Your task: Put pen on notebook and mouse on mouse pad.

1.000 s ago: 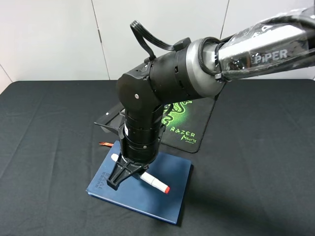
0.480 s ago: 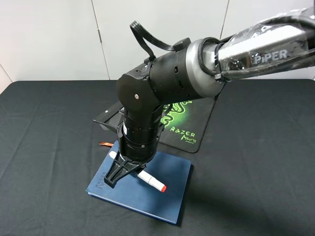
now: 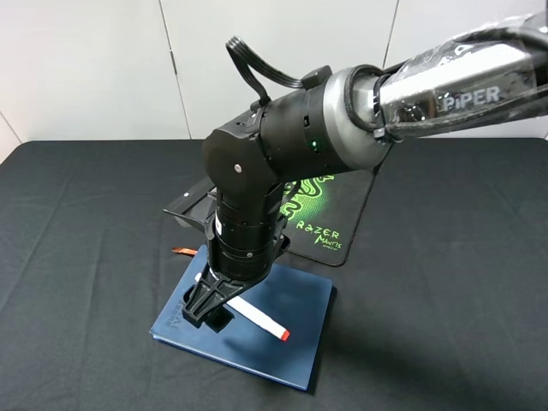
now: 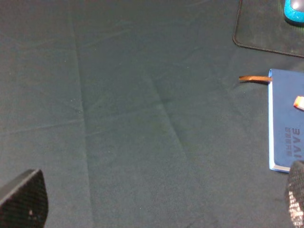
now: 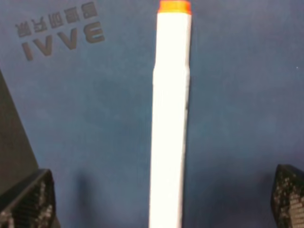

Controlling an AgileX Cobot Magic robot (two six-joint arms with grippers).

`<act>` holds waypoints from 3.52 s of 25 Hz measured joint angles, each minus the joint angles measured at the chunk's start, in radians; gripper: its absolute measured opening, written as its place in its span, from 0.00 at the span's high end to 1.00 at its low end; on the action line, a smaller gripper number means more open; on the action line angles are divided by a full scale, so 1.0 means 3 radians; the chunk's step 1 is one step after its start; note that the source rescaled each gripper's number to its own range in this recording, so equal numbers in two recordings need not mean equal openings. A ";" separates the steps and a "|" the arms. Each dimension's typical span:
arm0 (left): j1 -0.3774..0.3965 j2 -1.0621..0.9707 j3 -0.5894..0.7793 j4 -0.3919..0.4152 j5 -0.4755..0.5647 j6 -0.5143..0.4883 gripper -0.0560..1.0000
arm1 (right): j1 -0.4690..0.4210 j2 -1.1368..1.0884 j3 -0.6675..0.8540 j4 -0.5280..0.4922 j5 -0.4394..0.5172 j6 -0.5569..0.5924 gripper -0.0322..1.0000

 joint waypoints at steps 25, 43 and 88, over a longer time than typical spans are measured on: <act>0.0000 0.0000 0.0000 0.0000 0.0000 0.0000 0.00 | 0.0000 -0.0688 -0.0704 -0.0268 0.1271 0.0003 0.00; 0.0000 0.0000 0.0000 0.0000 0.0000 0.0000 0.00 | 0.0000 -0.2440 0.0302 -0.0548 0.1465 0.0104 0.00; 0.0000 0.0000 0.0000 0.0000 0.0000 0.0000 0.00 | -0.2777 -0.6748 0.2765 -0.0458 0.0844 0.0198 0.00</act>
